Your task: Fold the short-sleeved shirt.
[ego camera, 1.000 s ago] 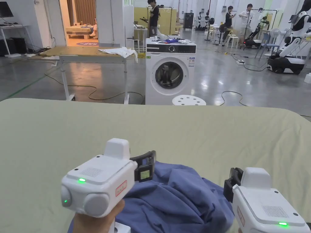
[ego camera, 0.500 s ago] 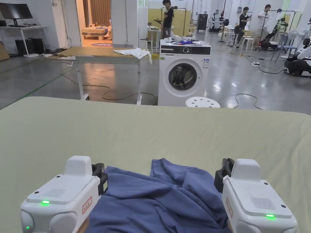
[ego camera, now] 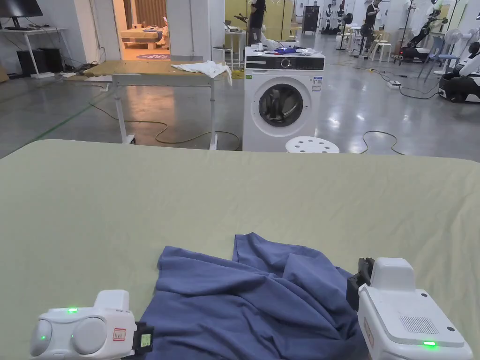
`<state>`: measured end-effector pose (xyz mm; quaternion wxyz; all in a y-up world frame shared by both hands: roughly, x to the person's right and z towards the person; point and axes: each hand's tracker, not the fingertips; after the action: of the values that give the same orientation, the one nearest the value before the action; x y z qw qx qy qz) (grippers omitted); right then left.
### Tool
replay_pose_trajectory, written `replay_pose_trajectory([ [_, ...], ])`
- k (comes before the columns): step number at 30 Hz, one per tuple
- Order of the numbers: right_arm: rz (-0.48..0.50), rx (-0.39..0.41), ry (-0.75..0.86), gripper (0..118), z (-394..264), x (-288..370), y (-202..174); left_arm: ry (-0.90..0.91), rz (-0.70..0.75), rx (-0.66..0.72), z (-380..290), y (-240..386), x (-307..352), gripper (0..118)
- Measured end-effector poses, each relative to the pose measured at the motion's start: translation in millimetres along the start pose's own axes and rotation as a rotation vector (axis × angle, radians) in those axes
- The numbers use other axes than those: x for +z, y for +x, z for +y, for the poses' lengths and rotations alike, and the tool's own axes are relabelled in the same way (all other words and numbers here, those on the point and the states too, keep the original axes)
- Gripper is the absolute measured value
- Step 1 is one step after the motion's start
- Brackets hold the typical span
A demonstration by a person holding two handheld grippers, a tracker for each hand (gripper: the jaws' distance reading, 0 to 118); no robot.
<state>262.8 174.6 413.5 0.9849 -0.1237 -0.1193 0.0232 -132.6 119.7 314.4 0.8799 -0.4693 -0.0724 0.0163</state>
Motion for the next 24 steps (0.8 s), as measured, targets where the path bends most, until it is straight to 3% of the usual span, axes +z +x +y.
replay_pose_trajectory([
  [7, -0.029, -0.016, -0.039, 5, -12, 0, 16, 0.017, 0.091, -0.037, -16, 12, -8, 44],
  [8, -0.031, -0.021, -0.044, 5, -13, 0, 18, 0.009, 0.09, -0.054, -17, 17, -7, 40],
  [11, -0.036, -0.036, -0.059, 5, -15, -4, 25, 0.012, 0.049, -0.097, -22, 30, -6, 6],
  [12, -0.036, -0.04, -0.065, 5, -15, -7, 28, 0.0, 0.006, -0.1, -23, 32, -8, 1],
  [15, -0.043, -0.054, -0.107, 6, -11, -20, 43, 0.013, 0.034, -0.131, -23, 28, -6, 0],
  [17, -0.063, -0.067, -0.177, 21, -8, -37, 58, 0.018, -0.034, -0.109, -20, 22, 2, 0],
  [18, -0.063, -0.069, -0.235, 40, -7, -49, 67, 0.03, -0.058, -0.099, -19, 20, 6, 0],
  [19, -0.065, -0.066, -0.298, 49, -6, -62, 77, 0.047, -0.046, -0.097, -19, 17, 10, 0],
  [24, -0.035, -0.046, -0.531, 76, -20, -111, 102, 0.107, -0.022, -0.106, -15, 9, 25, 0],
])
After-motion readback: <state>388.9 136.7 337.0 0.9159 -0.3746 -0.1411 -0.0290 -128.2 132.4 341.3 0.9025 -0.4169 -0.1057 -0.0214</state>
